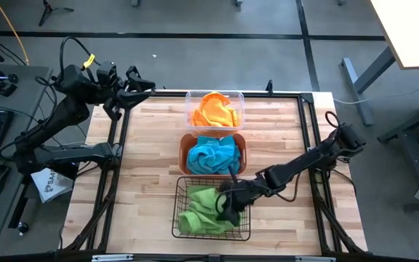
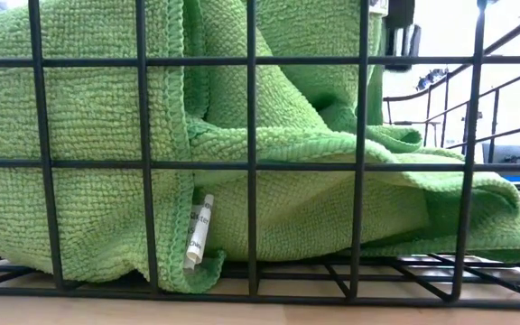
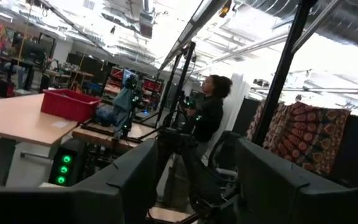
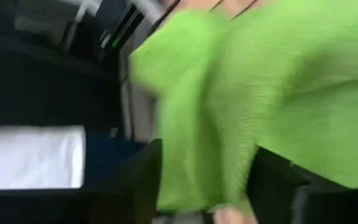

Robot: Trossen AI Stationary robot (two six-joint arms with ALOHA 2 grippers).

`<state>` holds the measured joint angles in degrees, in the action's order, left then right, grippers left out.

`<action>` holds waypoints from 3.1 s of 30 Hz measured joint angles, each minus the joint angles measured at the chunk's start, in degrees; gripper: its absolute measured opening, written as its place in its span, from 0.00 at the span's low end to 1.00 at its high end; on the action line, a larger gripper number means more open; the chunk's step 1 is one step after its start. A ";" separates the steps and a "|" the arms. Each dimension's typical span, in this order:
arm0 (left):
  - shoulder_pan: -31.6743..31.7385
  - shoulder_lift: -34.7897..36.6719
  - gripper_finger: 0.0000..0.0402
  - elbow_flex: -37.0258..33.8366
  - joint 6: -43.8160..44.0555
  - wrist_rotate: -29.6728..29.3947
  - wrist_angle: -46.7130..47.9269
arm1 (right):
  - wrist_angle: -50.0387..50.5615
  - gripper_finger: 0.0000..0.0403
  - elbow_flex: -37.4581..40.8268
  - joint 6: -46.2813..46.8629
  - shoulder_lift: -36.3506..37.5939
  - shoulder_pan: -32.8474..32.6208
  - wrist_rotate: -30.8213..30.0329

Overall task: Sort microfiber towel by color & place in baskets
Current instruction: Put the green towel into the black wire basket, then return to Home Position

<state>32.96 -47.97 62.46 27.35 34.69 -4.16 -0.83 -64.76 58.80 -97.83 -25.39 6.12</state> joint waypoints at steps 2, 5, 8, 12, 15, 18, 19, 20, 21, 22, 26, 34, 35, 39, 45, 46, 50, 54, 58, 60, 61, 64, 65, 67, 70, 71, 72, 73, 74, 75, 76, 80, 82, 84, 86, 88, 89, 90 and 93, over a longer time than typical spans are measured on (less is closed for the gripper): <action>-0.01 -0.05 0.51 0.00 0.93 -0.09 -0.14 | 3.20 0.56 -2.30 -2.36 0.07 0.06 5.20; -0.01 -0.19 0.51 0.00 1.17 -0.69 -0.45 | 13.59 0.65 -6.75 -6.82 0.08 0.67 11.57; -0.01 -0.39 0.51 0.00 2.07 -0.82 -0.46 | 26.02 0.69 -11.72 -13.01 0.08 1.71 11.55; -0.01 -0.41 0.51 0.00 1.10 -0.84 -0.24 | 38.38 0.70 -17.14 -21.51 0.12 2.99 6.24; -0.01 -0.41 0.51 0.00 -0.35 -0.84 0.53 | 44.91 0.69 -19.24 -25.44 0.12 3.70 1.01; -0.53 -0.35 0.51 -1.11 -2.31 -0.95 0.48 | 53.26 0.67 -19.91 -27.29 0.68 3.69 -2.52; -1.20 -0.34 0.51 -2.21 -3.04 -1.50 0.54 | 55.41 0.66 -19.44 -27.93 1.38 3.09 -4.79; -2.17 -0.34 0.51 -3.60 -3.41 -2.58 0.30 | 57.12 0.65 -18.80 -28.26 2.51 2.33 -7.21; -3.43 -0.34 0.51 -5.42 -3.39 -4.21 -0.75 | 58.67 0.64 -17.83 -28.15 4.00 1.53 -9.85; -4.92 -0.34 0.51 -7.74 -2.99 -5.88 -2.23 | 60.22 0.63 -16.47 -27.29 5.82 0.78 -12.62; -11.84 -1.62 0.51 -20.48 1.52 -13.44 -19.00 | 62.07 0.60 -8.74 -18.80 14.70 -0.64 -19.54; -21.45 -0.85 0.50 -37.75 12.48 -18.14 -36.85 | 57.93 0.50 7.82 2.95 35.95 -2.06 -26.41; -22.31 0.16 0.49 -39.14 12.00 -19.23 -37.46 | 56.40 0.47 9.24 4.07 37.80 -2.27 -27.08; -26.48 4.43 0.43 -46.03 10.63 -27.19 -40.04 | 49.96 0.31 13.33 6.77 42.74 -2.49 -28.79; -31.91 10.46 0.29 -55.81 7.29 -39.73 -47.23 | 45.59 0.03 13.87 5.87 45.21 -2.47 -30.38; -32.21 11.37 0.26 -56.98 6.38 -41.12 -47.09 | 44.69 0.02 13.81 5.64 45.49 -2.49 -30.44; -32.70 13.34 0.08 -60.59 4.44 -42.70 -46.82 | 43.36 0.05 13.73 4.94 46.22 -3.09 -31.97; -32.60 14.60 0.02 -61.75 4.55 -42.41 -41.87 | 43.48 0.01 14.23 5.22 47.01 -5.76 -33.31; -32.38 15.05 0.01 -61.71 4.70 -43.01 -38.48 | 41.68 0.01 17.91 8.20 47.95 -10.23 -34.24; -31.90 15.05 0.01 -61.72 5.72 -43.35 -38.62 | 37.53 0.00 21.76 10.05 49.34 -12.19 -35.44; -31.72 15.05 0.01 -61.72 6.22 -43.38 -39.02 | 34.41 0.00 24.13 10.45 50.20 -12.90 -36.26; -31.46 15.05 0.02 -61.70 7.77 -43.40 -39.01 | 21.72 0.00 30.76 7.63 53.65 -12.63 -39.99; -31.46 15.05 0.02 -61.70 8.07 -43.40 -38.99 | 16.95 0.00 32.45 4.55 55.04 -11.68 -41.07; -31.46 15.05 0.02 -61.70 7.72 -43.40 -38.94 | 8.75 0.00 35.17 -3.22 58.00 -9.13 -41.45; -31.46 15.00 0.02 -61.70 5.51 -43.12 -37.50 | 5.26 0.00 37.28 -12.35 62.34 -4.92 -40.63; -31.46 15.00 0.02 -61.70 5.00 -42.92 -36.98 | 5.67 0.00 37.87 -14.57 63.87 -3.61 -40.48; -31.46 14.98 0.02 -61.70 4.94 -42.84 -36.72 | 6.34 0.00 38.49 -16.57 65.39 -2.42 -40.19; -31.46 15.00 0.02 -61.70 5.03 -42.79 -36.45 | 7.25 0.00 39.08 -18.17 66.97 -1.43 -39.69; -31.46 15.00 0.02 -61.70 5.23 -42.79 -36.05 | 8.42 0.00 39.62 -19.36 68.58 -0.63 -39.17; -31.46 15.00 0.02 -61.70 5.38 -42.79 -35.50 | 9.82 0.00 40.08 -20.35 70.20 0.04 -38.75; -31.46 14.98 0.02 -61.70 5.38 -42.77 -35.05 | 11.17 0.00 40.50 -21.48 71.82 0.61 -38.57; -31.46 15.00 0.02 -61.70 5.40 -42.77 -34.13 | 12.27 0.00 43.11 -26.96 78.15 4.01 -38.31; -31.46 14.99 0.02 -61.70 5.39 -42.77 -33.94 | 12.12 0.00 44.72 -27.98 81.02 6.65 -36.07; -31.46 15.00 0.02 -61.70 5.38 -42.77 -34.03 | 11.49 0.00 46.73 -28.41 83.19 9.36 -32.95; -31.46 14.98 0.02 -61.70 5.40 -42.77 -33.99 | 8.23 0.00 49.24 -29.43 84.66 11.83 -30.09; -31.46 15.00 0.02 -61.70 5.40 -42.77 -34.05 | 2.31 0.00 52.18 -30.56 85.54 14.07 -27.26; -31.46 14.99 0.02 -61.70 5.40 -42.77 -34.03 | -1.13 0.00 53.71 -30.90 85.65 15.07 -25.70; -31.46 14.99 0.02 -61.70 5.40 -42.77 -34.02 | -4.59 0.00 55.30 -31.51 85.63 15.98 -24.01; -31.46 15.00 0.02 -61.70 5.40 -42.77 -34.03 | -12.74 0.00 59.61 -32.28 85.52 18.24 -20.40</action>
<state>1.50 -32.97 0.75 32.75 -8.08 -38.19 -13.56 -5.15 26.52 -12.32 -7.15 -14.27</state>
